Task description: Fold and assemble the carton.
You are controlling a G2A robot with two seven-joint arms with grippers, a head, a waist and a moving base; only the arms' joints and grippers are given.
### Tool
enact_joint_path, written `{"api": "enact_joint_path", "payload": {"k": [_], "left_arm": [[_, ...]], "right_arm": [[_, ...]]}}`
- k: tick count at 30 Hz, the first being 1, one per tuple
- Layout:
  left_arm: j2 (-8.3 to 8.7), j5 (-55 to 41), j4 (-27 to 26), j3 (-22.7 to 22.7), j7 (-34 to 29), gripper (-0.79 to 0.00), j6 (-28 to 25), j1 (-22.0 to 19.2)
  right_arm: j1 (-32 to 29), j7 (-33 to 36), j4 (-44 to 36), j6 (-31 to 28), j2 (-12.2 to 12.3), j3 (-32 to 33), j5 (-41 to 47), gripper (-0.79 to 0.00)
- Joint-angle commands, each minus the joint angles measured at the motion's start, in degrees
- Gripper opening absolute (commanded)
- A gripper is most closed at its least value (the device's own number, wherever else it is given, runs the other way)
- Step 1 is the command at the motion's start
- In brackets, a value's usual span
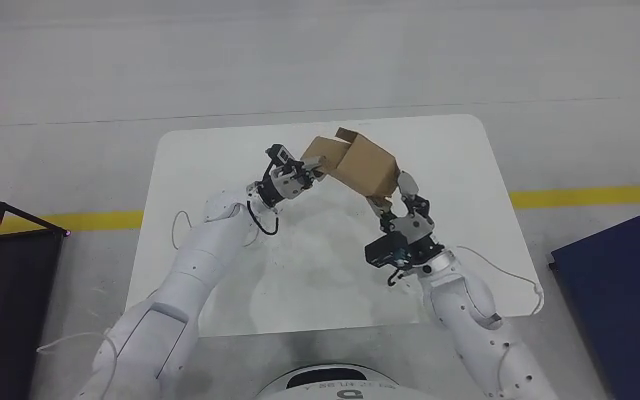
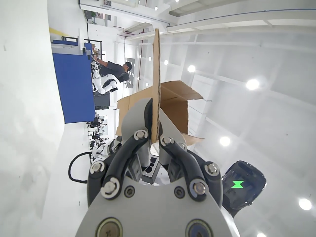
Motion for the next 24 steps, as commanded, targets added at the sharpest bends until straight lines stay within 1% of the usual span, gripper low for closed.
{"api": "enact_joint_path", "payload": {"k": [1, 7, 12, 17, 21, 24], "left_arm": [[0.01, 0.5, 0.0, -0.1, -0.2, -0.785, -0.2, -0.1], [0.06, 1.9, 0.3, -0.4, -0.4, -0.785, -1.2, -0.4], [0.1, 3.4, 0.7, -0.6, -0.2, -0.785, -2.0, -0.6], [0.1, 4.5, 1.2, -0.7, 0.1, -0.785, -2.4, -0.6], [0.08, 5.6, 1.6, -0.7, 0.5, -0.785, -2.8, -0.8], [0.05, 6.2, 1.7, -0.7, 0.7, -0.785, -2.9, -0.9]], "right_arm": [[-0.4, 1.5, -0.4, 0.4, -0.1, -0.3, -1.8, -0.277], [-0.6, 7.1, -0.9, 1.7, -0.3, -1.4, -9.7, -0.308], [-0.7, 13.4, -1.4, 4.8, -0.8, -3.0, -17.8, -0.348], [-0.8, 15.8, -1.8, 7.3, -1.2, -4.0, -21.1, -0.397], [-0.8, 16.0, -1.8, 9.2, -1.5, -4.6, -21.6, -0.44], [-0.6, 15.5, -1.5, 10.2, -1.7, -4.8, -20.9, -0.573]]}}
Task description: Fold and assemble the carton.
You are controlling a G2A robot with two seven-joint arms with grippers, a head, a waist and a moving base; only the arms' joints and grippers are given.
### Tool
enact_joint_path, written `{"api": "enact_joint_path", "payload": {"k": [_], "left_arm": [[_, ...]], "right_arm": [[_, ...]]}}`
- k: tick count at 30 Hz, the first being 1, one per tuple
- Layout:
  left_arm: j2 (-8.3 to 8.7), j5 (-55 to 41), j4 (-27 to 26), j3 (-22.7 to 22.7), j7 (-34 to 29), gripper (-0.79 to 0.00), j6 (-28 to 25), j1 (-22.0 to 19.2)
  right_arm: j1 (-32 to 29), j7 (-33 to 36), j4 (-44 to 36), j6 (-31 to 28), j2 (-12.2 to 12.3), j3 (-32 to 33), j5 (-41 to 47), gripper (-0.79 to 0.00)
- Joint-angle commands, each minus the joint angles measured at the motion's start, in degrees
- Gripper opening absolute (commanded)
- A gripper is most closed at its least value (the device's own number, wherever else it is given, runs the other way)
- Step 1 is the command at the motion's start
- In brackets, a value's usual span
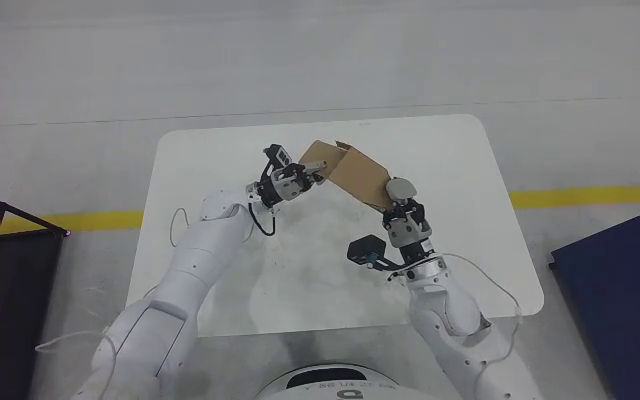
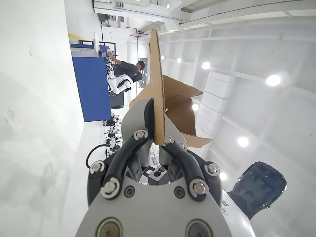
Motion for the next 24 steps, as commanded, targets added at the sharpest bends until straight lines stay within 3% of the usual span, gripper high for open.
{"api": "enact_joint_path", "payload": {"k": [1, 2, 3, 8, 10, 11, 17, 21, 24], "left_arm": [[-0.01, 0.5, 0.1, 0.0, 0.1, -0.785, -0.1, -0.1], [-0.01, 0.7, 0.2, 0.0, 0.2, -0.785, -0.2, -0.2], [0.0, 0.9, 0.2, -0.1, 0.4, -0.785, -0.3, -0.3], [0.03, 1.5, 0.3, -0.4, 0.6, -0.767, -0.6, -0.7], [0.05, 1.7, 0.3, -0.5, 0.8, -0.44, -0.7, -0.7], [0.06, 2.0, 0.3, -0.6, 1.1, 0.0, -0.9, -0.7], [0.88, 1.8, 1.5, -3.1, 2.3, 0.0, -1.6, -1.1], [2.96, 0.4, 2.4, -8.5, 2.1, 0.0, -3.1, -1.4], [4.66, 0.0, -0.6, -12.4, 1.1, 0.0, -3.5, -0.8]], "right_arm": [[0.2, -0.4, 0.3, 0.5, -0.1, 0.0, 0.5, -0.634], [0.3, -0.5, 0.4, 0.6, -0.2, 0.0, 0.7, -0.683], [0.5, -0.6, 0.5, 0.8, -0.2, 0.1, 0.9, -0.785], [1.1, -0.9, 1.2, 0.9, -0.5, 0.3, 1.4, -0.785], [1.4, -1.0, 1.3, 0.6, -0.6, 0.5, 1.7, -0.785], [1.5, -1.0, 1.4, 0.5, -0.6, 0.6, 1.9, -0.785], [2.4, -1.2, 1.9, -0.4, -0.8, 1.7, 3.2, -0.785], [2.7, -0.8, 2.4, -1.2, -0.9, 2.7, 2.3, -0.785], [3.2, -0.3, 3.1, -3.0, -0.9, 2.9, -0.6, -0.785]]}}
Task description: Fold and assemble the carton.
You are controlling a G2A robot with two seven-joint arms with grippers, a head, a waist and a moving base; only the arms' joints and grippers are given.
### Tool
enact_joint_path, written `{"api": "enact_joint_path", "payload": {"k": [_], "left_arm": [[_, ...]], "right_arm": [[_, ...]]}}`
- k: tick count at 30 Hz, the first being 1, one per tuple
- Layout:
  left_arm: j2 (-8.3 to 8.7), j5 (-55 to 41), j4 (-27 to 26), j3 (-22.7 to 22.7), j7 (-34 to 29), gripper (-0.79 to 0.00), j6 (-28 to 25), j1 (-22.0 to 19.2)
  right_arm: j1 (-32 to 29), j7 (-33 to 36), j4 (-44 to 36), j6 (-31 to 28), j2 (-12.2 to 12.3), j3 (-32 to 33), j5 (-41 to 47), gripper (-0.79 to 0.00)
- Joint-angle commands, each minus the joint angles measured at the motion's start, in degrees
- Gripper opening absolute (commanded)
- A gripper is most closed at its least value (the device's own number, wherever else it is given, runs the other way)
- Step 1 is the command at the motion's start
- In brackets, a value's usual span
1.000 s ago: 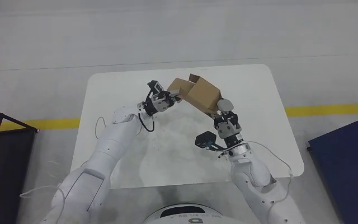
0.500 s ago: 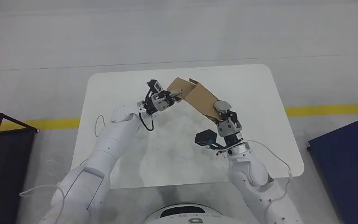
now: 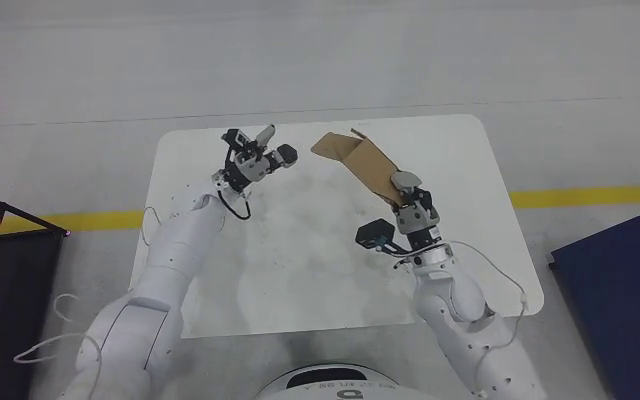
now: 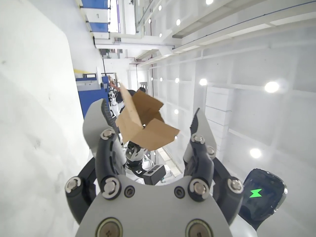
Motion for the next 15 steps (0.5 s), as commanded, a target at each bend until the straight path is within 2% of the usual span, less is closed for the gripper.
{"api": "enact_joint_path", "payload": {"k": [1, 4, 7, 12, 15], "left_arm": [[1.1, 0.0, -3.2, -2.5, -0.8, 0.0, 0.7, 0.9], [1.99, 1.9, -10.4, -3.5, -1.3, 0.0, 3.4, 3.4], [2.59, 8.6, -17.0, -1.9, 0.0, 0.0, 8.4, 6.1], [3.66, 25.3, -24.9, 1.0, 9.9, 0.0, 19.7, 8.9], [4.05, 28.8, -30.1, 1.5, 13.5, 0.0, 26.2, 10.8]], "right_arm": [[0.5, 0.3, 0.6, -1.5, 0.0, -0.2, -2.2, -0.785], [1.3, 0.8, 1.5, -3.3, -0.2, -1.2, -5.3, -0.785], [2.0, 1.8, 2.2, -4.1, -0.4, -2.3, -8.2, -0.785], [2.6, 5.7, 2.9, -2.5, -0.8, -3.4, -12.7, -0.785], [2.5, 8.4, 3.4, -1.0, -1.1, -3.8, -15.6, -0.785]]}}
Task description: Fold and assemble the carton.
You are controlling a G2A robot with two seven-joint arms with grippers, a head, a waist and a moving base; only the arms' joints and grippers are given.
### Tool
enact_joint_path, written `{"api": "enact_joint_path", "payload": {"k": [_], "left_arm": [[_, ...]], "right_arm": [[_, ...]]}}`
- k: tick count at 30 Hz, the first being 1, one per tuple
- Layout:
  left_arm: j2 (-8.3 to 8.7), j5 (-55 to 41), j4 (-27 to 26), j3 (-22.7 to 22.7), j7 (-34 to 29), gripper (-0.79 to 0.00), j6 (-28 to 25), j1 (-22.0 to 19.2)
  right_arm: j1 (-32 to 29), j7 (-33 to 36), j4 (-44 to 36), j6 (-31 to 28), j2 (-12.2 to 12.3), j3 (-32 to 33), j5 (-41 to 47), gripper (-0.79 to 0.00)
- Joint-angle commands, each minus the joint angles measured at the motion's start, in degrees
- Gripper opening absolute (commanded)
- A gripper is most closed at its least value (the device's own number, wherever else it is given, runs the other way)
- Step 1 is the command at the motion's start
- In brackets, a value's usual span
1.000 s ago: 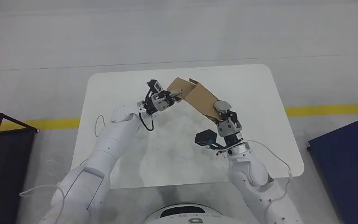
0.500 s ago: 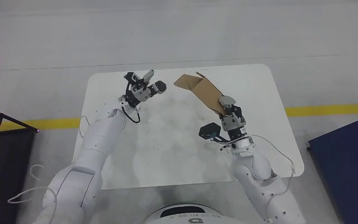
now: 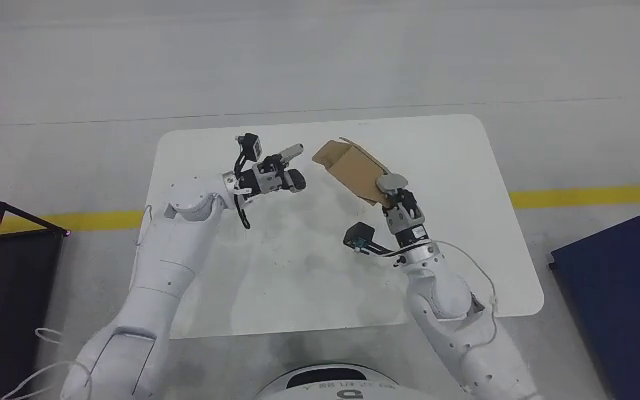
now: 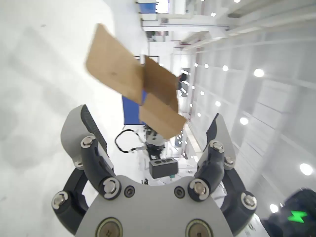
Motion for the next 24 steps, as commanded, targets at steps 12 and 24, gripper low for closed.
{"api": "enact_joint_path", "payload": {"k": [12, 24], "left_arm": [[-0.54, -20.2, -12.3, -1.2, -2.2, 0.0, -4.1, 5.6], [-0.51, -19.8, -12.3, -1.2, -1.9, 0.0, -4.3, 5.6]], "right_arm": [[-0.1, 6.2, 2.2, 4.3, -1.2, -1.8, -6.1, -0.785], [-0.2, 5.6, 2.2, 4.2, -1.3, -1.5, -3.8, -0.785]]}}
